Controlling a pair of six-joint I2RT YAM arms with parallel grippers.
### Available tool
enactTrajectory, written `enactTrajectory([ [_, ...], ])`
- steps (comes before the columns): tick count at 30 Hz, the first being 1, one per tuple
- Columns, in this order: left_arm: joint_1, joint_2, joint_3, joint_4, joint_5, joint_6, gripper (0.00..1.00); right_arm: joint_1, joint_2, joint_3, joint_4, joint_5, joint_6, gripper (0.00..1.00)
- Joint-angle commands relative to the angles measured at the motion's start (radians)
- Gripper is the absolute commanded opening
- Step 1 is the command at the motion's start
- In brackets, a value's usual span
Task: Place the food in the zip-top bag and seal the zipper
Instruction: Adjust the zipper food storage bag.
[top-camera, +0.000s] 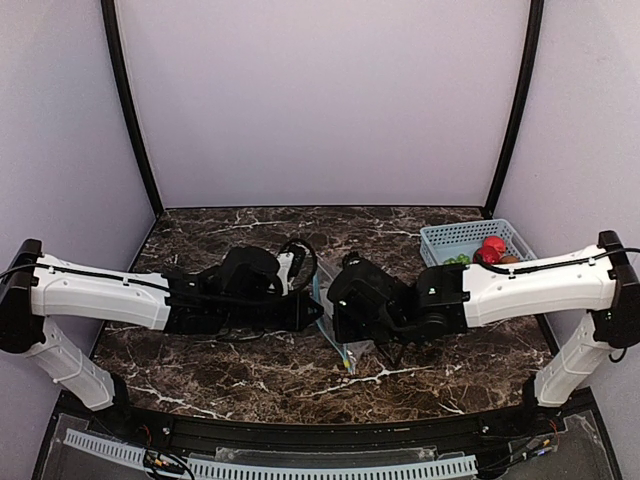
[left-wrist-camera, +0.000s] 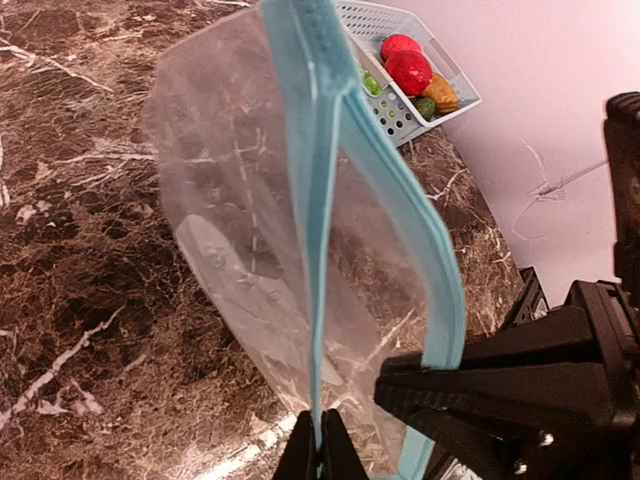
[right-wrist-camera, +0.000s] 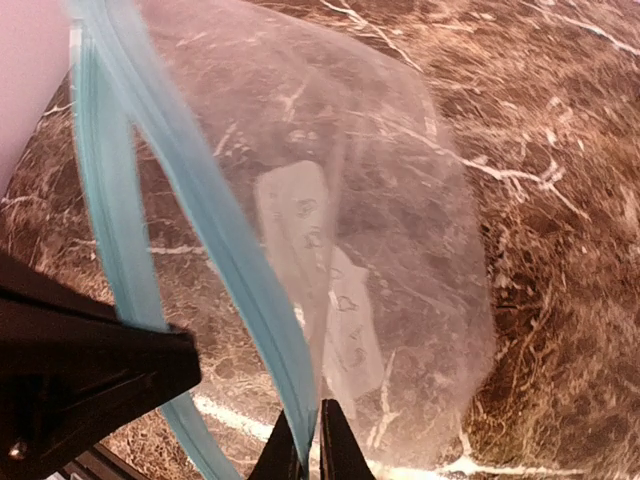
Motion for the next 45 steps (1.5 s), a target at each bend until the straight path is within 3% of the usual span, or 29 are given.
enactTrajectory([
  [1,-0.006,-0.032,-0.007,0.051,0.064,0.046,0.01,0.003,0.022,0.014,-0.079,0.075,0.064,0.14],
  [7,-0.006,-0.038,-0.060,0.169,0.173,0.020,0.01,-0.019,0.016,-0.033,0.040,-0.005,-0.018,0.47],
  [11,-0.006,-0.043,-0.072,0.197,0.183,0.012,0.01,-0.029,-0.024,-0.115,0.207,-0.105,-0.100,0.61],
  [13,-0.006,-0.051,-0.071,0.202,0.181,0.011,0.01,-0.031,-0.027,-0.120,0.197,-0.095,-0.084,0.62],
  [18,-0.005,-0.100,-0.063,0.183,0.160,0.020,0.01,-0.045,0.013,-0.055,-0.082,0.039,0.054,0.63],
  [21,-0.006,-0.139,-0.046,0.092,0.113,0.029,0.01,-0.050,0.011,-0.039,-0.171,0.099,0.101,0.64],
  [35,-0.006,-0.240,-0.020,-0.184,-0.035,0.046,0.01,-0.115,-0.076,-0.127,-0.209,0.095,0.129,0.68],
  [39,-0.006,-0.216,0.016,-0.211,-0.008,0.061,0.01,-0.113,-0.121,-0.132,-0.049,-0.041,-0.114,0.85],
  [45,0.005,-0.116,0.101,-0.270,0.011,0.108,0.01,-0.102,-0.263,-0.187,0.210,-0.411,-0.377,0.93],
])
